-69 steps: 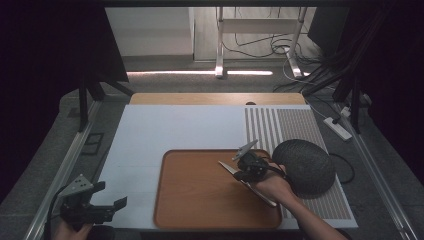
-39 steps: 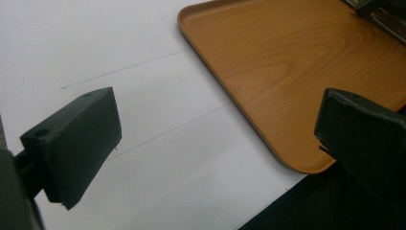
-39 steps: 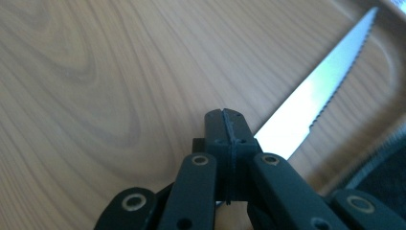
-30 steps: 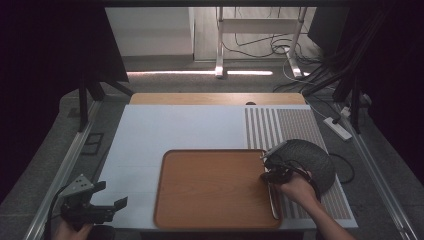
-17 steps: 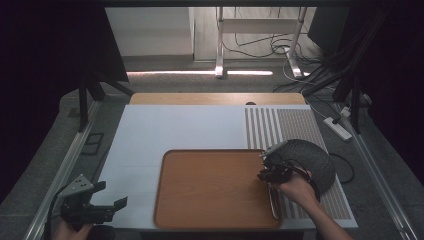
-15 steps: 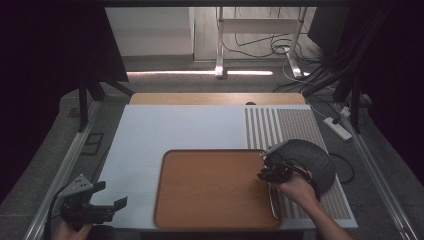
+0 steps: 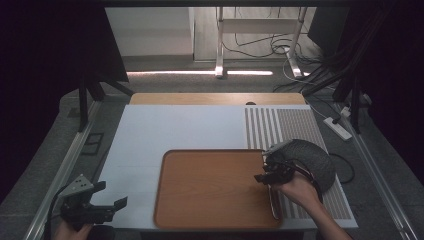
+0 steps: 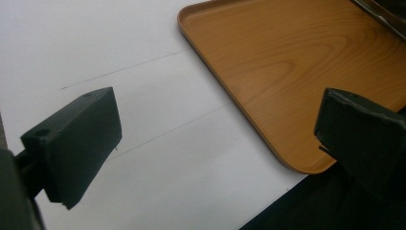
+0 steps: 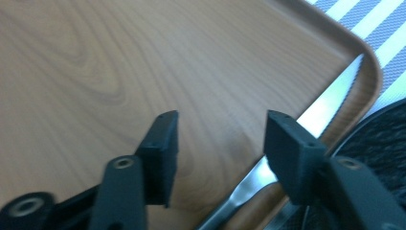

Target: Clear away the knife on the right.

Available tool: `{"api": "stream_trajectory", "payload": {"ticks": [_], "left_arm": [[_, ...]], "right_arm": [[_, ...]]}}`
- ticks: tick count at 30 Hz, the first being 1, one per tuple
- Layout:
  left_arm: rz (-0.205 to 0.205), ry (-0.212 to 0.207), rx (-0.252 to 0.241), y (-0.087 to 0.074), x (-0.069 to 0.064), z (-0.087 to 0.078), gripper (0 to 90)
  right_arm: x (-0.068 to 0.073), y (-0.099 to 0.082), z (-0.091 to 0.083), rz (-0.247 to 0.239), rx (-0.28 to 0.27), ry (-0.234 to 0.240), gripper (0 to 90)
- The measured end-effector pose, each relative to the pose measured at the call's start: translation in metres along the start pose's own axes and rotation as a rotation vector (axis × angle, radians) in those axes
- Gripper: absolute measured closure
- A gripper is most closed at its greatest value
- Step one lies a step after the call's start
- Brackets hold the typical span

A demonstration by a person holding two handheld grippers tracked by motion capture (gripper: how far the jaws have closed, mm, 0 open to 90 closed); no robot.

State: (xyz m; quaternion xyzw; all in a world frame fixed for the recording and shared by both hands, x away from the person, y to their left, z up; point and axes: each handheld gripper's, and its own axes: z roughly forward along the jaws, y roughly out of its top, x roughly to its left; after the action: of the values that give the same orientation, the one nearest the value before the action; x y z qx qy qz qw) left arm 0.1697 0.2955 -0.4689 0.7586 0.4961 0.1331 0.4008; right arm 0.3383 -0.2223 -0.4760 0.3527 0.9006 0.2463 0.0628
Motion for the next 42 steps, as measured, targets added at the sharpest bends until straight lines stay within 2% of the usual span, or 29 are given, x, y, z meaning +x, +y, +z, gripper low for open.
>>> {"api": "stream_trajectory", "payload": {"ticks": [4,8,12,15,18,27,28,32,34,42], "left_arm": [[-0.001,-0.001,0.000,0.000,0.000,0.000,2.3],[-0.002,-0.001,-0.001,0.000,0.000,0.000,2.3],[0.000,-0.001,0.001,0.000,0.000,0.000,2.3],[0.000,-0.001,0.001,0.000,0.000,0.000,2.3],[0.000,-0.001,0.001,0.000,0.000,0.000,2.3],[-0.001,-0.002,0.000,0.000,0.000,0.000,2.3],[-0.001,-0.002,0.000,0.000,0.000,0.000,2.3],[-0.001,-0.003,0.000,0.000,0.000,0.000,2.3],[0.000,-0.001,-0.001,0.000,0.000,0.000,2.3],[-0.003,-0.002,-0.003,0.000,0.000,0.000,2.3]], "right_arm": [[0.005,-0.002,-0.004,-0.009,-0.011,-0.008,30.2],[0.011,-0.005,-0.008,-0.045,-0.019,-0.047,13.5],[0.010,-0.007,-0.009,-0.022,-0.034,-0.038,10.1],[0.009,-0.010,-0.009,-0.015,-0.037,-0.054,2.6],[0.008,-0.012,-0.008,-0.022,-0.042,-0.069,0.0],[0.007,-0.013,-0.012,-0.028,-0.068,-0.095,0.0],[0.006,-0.016,-0.014,-0.014,-0.067,-0.092,0.0],[0.005,-0.022,-0.018,-0.006,-0.071,-0.098,0.0],[0.003,-0.028,-0.025,0.014,-0.089,-0.092,0.0],[0.001,-0.040,-0.038,0.039,-0.134,-0.108,0.0]]}}
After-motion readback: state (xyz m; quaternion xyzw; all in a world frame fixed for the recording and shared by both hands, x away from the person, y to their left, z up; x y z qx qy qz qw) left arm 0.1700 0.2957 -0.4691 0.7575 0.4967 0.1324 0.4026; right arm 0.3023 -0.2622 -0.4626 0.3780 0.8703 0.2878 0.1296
